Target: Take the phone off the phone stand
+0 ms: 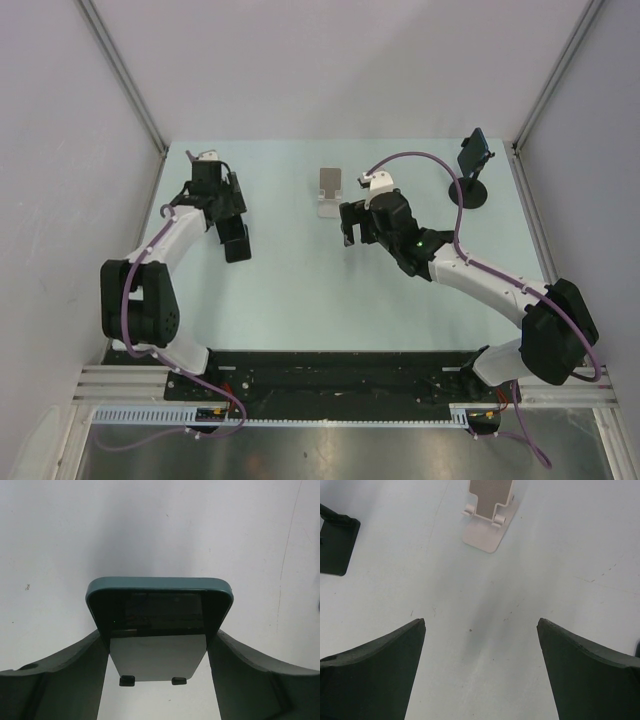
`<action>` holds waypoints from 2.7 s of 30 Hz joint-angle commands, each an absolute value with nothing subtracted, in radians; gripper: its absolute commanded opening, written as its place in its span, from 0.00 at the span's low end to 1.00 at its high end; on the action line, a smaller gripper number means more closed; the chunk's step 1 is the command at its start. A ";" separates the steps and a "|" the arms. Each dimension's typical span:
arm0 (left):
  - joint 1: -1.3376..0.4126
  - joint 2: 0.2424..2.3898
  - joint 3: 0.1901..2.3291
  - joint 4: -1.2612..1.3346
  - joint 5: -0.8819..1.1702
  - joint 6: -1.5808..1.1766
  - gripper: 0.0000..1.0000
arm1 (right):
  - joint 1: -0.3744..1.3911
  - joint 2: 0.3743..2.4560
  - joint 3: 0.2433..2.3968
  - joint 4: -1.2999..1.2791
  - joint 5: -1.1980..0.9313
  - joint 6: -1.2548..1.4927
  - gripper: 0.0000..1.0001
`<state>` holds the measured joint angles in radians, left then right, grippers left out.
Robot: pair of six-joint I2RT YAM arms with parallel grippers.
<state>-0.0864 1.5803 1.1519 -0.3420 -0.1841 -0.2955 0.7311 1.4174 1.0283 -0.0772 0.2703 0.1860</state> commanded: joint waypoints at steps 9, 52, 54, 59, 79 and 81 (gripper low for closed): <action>-0.081 1.404 1.184 -0.367 -0.137 -0.314 0.13 | 0.755 1.397 1.029 0.028 0.189 0.150 1.00; -0.428 1.192 1.121 -0.354 0.267 -0.614 0.15 | 0.845 1.509 1.068 0.239 -0.219 0.268 0.00; -0.428 1.172 1.105 -0.344 0.262 -0.588 0.31 | 0.844 1.500 1.068 0.200 -0.216 0.262 0.00; -0.416 1.117 1.066 -0.331 0.229 -0.520 0.88 | 0.827 1.470 1.066 0.069 -0.218 0.256 0.00; -0.341 0.996 0.937 -0.396 -0.099 -0.212 1.00 | 0.407 1.399 0.907 -0.437 -0.299 0.198 0.00; -0.339 0.993 0.925 -0.400 -0.226 -0.186 1.00 | 0.358 1.417 0.907 -0.465 -0.311 0.187 0.00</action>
